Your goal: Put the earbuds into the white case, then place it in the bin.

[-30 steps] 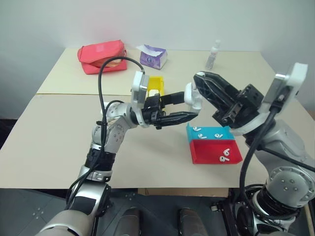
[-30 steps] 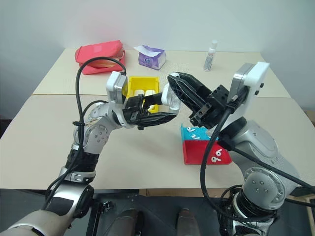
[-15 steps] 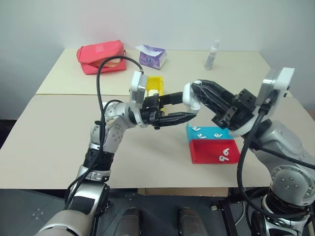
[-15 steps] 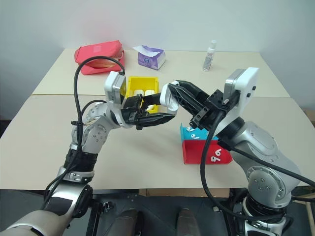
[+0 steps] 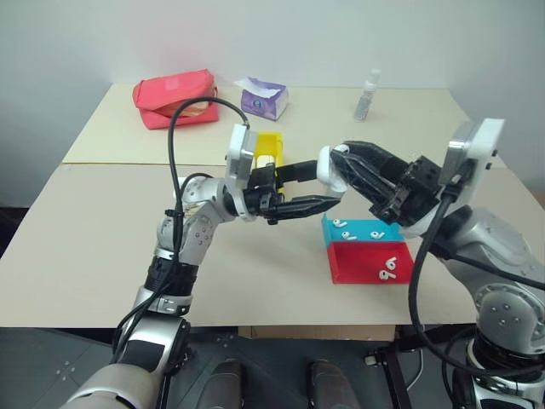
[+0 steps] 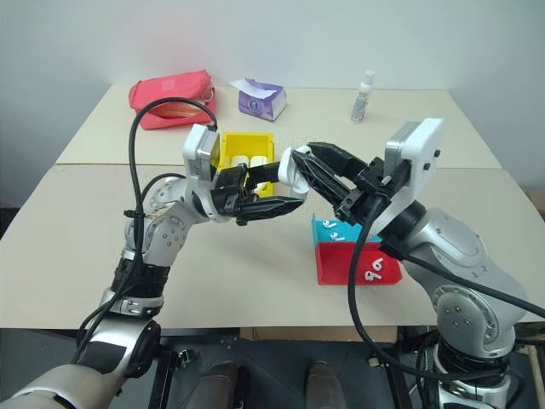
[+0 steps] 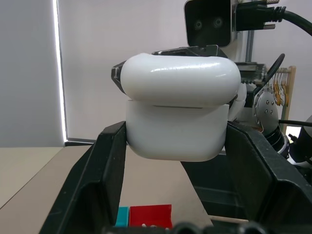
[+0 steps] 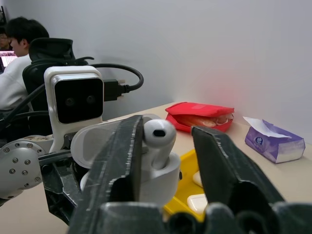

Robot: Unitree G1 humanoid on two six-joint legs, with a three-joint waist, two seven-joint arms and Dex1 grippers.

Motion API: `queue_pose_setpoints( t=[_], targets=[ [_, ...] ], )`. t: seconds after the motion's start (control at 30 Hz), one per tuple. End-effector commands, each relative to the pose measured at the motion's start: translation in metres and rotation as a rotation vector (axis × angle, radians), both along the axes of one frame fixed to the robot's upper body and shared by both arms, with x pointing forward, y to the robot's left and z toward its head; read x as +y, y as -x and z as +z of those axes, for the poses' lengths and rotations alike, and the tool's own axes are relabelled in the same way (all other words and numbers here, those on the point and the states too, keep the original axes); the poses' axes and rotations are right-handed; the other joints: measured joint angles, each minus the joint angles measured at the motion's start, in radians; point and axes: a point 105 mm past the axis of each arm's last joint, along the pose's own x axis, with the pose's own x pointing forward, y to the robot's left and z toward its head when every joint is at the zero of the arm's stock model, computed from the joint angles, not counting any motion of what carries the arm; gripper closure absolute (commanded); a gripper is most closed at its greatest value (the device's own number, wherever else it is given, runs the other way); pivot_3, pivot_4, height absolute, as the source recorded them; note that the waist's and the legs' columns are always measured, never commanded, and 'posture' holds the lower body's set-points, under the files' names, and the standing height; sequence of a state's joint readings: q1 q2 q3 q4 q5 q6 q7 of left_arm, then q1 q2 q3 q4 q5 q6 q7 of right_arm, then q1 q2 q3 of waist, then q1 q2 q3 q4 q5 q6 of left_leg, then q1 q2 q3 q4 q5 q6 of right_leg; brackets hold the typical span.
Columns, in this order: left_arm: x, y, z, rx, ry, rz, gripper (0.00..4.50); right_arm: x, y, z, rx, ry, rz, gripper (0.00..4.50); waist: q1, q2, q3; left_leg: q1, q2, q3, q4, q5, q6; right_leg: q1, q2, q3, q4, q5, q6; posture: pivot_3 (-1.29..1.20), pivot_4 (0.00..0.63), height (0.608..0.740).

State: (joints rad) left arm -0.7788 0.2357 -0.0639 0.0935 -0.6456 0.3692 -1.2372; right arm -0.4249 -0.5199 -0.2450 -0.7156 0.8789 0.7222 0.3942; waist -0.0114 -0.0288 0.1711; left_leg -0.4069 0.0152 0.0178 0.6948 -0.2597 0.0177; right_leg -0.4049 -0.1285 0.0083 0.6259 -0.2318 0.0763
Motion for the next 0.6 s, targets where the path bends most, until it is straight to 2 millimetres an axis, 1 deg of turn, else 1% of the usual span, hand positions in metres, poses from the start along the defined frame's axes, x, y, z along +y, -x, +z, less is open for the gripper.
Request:
queue_pose_setpoints(
  t=[0.03,0.13,0.3,0.4,0.5,0.6],
  targets=[
    [0.0,0.006,0.019,-0.089,0.044,-0.009,1.73,0.001,0.005,0.002,-0.027,0.012,0.016,1.16,0.0,0.0,0.0,0.0,0.0,0.0,0.0,0.0,0.0,0.0,0.0,0.0,0.0,0.0,0.0,0.0,0.15,0.74],
    [0.0,0.006,0.019,-0.091,0.044,-0.006,1.73,-0.001,0.004,0.004,-0.037,0.013,0.003,0.2,0.0,0.0,0.0,0.0,0.0,0.0,0.0,0.0,0.0,0.0,0.0,0.0,0.0,0.0,0.0,0.0,0.15,0.74],
    [0.0,0.005,0.019,-0.096,0.045,0.005,1.73,-0.008,-0.001,0.008,-0.045,0.015,-0.038,0.2,0.0,0.0,0.0,0.0,0.0,0.0,0.0,0.0,0.0,0.0,0.0,0.0,0.0,0.0,0.0,0.0,0.15,0.74],
    [0.004,0.003,0.02,-0.096,0.049,0.026,1.73,-0.028,-0.003,0.023,-0.073,-0.017,-0.104,0.2,0.001,0.0,0.0,0.0,0.0,0.0,0.0,0.0,0.0,0.0,0.0,0.0,0.0,0.0,0.0,0.0,0.15,0.74],
    [0.007,0.001,0.019,-0.1,0.04,0.04,1.73,-0.042,-0.004,0.033,-0.087,-0.013,-0.135,0.2,0.003,0.0,0.0,0.0,0.0,0.0,0.0,0.0,0.0,0.0,0.0,0.0,-0.001,0.0,0.0,0.0,0.15,0.74],
    [0.008,0.0,0.018,-0.105,0.036,0.071,1.73,-0.054,-0.022,0.03,0.053,0.109,-0.201,0.2,0.002,0.0,0.0,0.0,0.0,0.001,0.0,0.0,0.0,0.0,0.0,0.001,0.0,0.0,0.0,0.0,0.15,0.74]
  ],
)
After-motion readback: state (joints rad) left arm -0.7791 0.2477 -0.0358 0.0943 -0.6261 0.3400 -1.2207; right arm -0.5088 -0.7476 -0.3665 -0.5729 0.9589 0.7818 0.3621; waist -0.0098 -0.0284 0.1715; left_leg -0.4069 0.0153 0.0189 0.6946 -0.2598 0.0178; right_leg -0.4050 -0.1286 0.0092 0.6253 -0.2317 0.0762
